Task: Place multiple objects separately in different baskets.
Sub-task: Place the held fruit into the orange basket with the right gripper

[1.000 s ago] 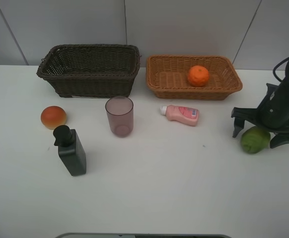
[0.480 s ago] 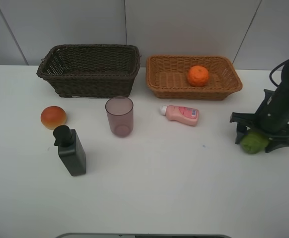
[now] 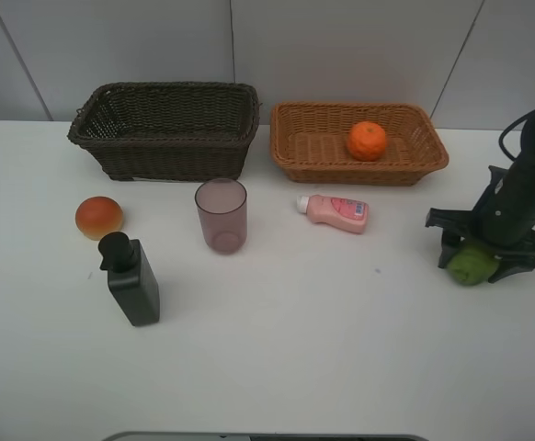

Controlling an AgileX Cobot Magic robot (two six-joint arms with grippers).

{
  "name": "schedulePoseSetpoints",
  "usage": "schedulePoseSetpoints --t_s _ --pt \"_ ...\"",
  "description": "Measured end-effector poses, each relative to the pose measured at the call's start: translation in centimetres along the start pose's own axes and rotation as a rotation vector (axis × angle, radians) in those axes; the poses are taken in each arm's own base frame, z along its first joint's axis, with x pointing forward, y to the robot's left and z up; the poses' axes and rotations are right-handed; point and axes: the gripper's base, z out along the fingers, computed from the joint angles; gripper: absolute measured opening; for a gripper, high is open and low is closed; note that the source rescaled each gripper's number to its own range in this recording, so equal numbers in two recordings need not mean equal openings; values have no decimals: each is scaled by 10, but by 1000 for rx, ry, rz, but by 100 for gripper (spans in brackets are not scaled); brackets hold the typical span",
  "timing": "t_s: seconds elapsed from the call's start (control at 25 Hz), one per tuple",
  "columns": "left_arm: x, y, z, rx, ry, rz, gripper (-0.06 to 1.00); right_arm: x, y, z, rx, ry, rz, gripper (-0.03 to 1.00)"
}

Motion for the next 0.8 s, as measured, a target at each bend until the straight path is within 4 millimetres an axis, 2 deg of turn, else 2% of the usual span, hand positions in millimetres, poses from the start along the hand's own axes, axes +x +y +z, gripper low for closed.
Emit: schedulePoseSetpoints --t_s 0.48,0.8 --pt "0 0 0 0 0 0 100 -1 0 -4 -3 -1 5 26" --pt "0 0 0 0 0 0 100 -5 7 -51 9 -12 -133 26"
